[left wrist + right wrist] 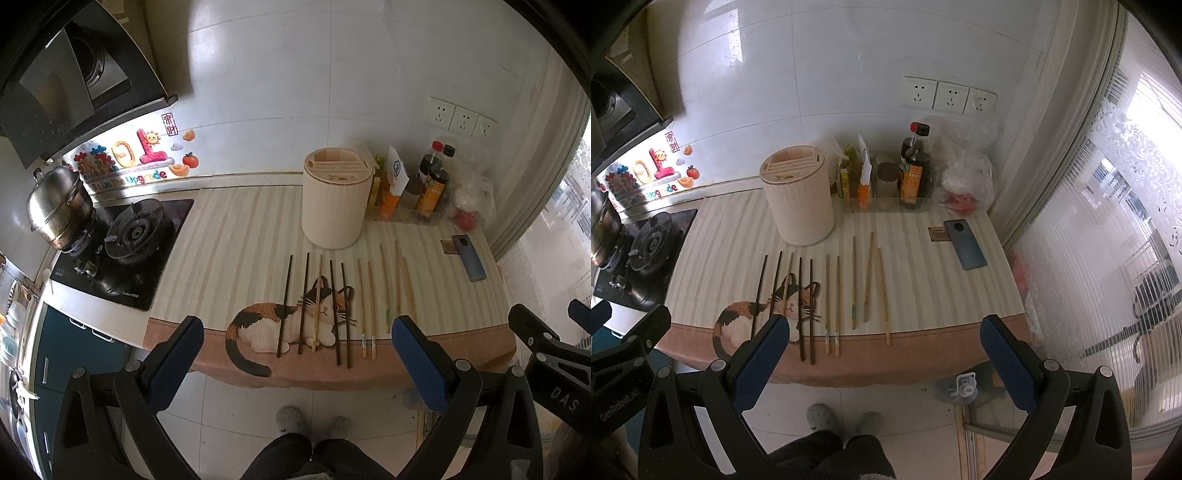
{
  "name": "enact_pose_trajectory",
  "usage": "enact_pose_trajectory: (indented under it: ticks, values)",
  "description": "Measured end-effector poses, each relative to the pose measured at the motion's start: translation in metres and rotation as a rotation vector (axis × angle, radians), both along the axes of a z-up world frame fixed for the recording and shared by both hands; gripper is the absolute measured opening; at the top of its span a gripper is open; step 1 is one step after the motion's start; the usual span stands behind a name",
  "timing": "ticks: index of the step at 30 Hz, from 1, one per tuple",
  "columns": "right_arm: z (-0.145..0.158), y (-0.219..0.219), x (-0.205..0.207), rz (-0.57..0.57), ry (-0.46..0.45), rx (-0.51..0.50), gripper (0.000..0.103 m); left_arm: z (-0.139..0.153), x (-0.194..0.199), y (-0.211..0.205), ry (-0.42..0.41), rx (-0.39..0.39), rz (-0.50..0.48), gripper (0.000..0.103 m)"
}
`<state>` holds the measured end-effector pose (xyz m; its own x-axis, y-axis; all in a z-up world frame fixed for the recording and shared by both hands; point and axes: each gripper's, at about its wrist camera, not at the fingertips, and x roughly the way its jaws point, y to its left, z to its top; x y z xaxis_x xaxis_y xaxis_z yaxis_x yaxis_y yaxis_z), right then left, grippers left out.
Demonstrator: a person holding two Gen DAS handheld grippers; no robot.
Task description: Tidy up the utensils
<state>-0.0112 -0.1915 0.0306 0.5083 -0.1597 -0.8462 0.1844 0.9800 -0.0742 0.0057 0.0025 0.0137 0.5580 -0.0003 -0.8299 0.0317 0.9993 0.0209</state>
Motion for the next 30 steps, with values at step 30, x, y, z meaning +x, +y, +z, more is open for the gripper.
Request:
enact_pose_trajectory:
  ticks: [30]
  values:
    - [0.0032,0.0008,0.0035,0.001,-0.005,-0.001,0.103,0.0017,0.0025,-0.0022,-0.003,0.004,0.0,0.103]
